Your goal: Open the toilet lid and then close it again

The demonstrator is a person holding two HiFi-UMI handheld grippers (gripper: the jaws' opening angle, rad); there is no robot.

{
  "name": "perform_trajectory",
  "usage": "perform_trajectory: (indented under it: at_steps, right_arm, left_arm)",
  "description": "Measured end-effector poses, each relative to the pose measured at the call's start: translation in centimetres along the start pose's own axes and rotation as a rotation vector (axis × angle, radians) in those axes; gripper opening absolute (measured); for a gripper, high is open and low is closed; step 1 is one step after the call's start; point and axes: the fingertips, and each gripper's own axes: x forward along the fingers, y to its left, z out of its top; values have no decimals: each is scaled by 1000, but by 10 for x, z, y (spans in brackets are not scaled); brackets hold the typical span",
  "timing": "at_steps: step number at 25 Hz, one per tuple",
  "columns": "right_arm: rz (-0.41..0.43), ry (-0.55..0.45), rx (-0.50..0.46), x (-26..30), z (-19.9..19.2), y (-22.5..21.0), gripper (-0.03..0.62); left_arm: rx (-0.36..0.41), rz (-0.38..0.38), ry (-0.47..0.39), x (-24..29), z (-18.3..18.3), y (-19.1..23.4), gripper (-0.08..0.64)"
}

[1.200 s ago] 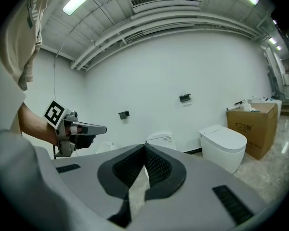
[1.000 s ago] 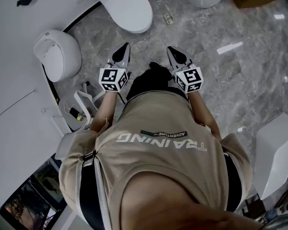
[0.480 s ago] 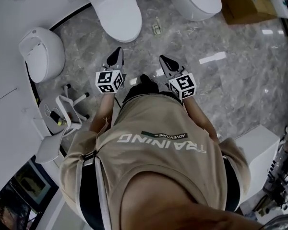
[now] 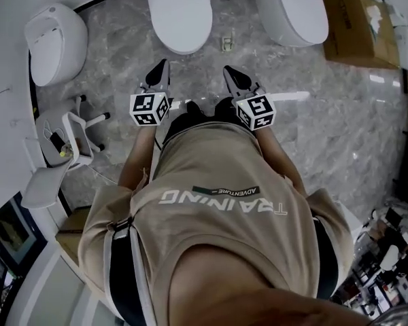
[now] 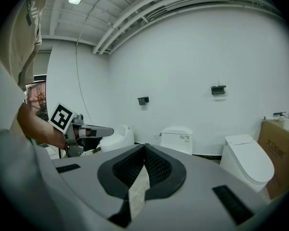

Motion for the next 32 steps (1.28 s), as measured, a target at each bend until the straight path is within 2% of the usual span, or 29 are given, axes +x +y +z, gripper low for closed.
perform_trajectory:
  at_steps: [4,9,13,17,24,32]
  right_arm:
    - [31,40,15,16,-1,-15,14]
    - [109,69,22,46,4,-34,14]
    - [181,90,34,80,8,-69,14]
    - [243,70,9,117,30,-107,14]
    - [288,79,2,163,49,-155,14]
    - [276,169,56,186,22,-170,14]
  left_arm:
    - [-39,41,15,5,-2,5,4]
    - [-13,91,48,29,5,17,3]
    - [-24,152,65,63,18,26,5]
    - [-45,209,49,98,39,34,3]
    - [-52,255,49,143,64,45,3]
    - [-34,251,107,159,60,65,5]
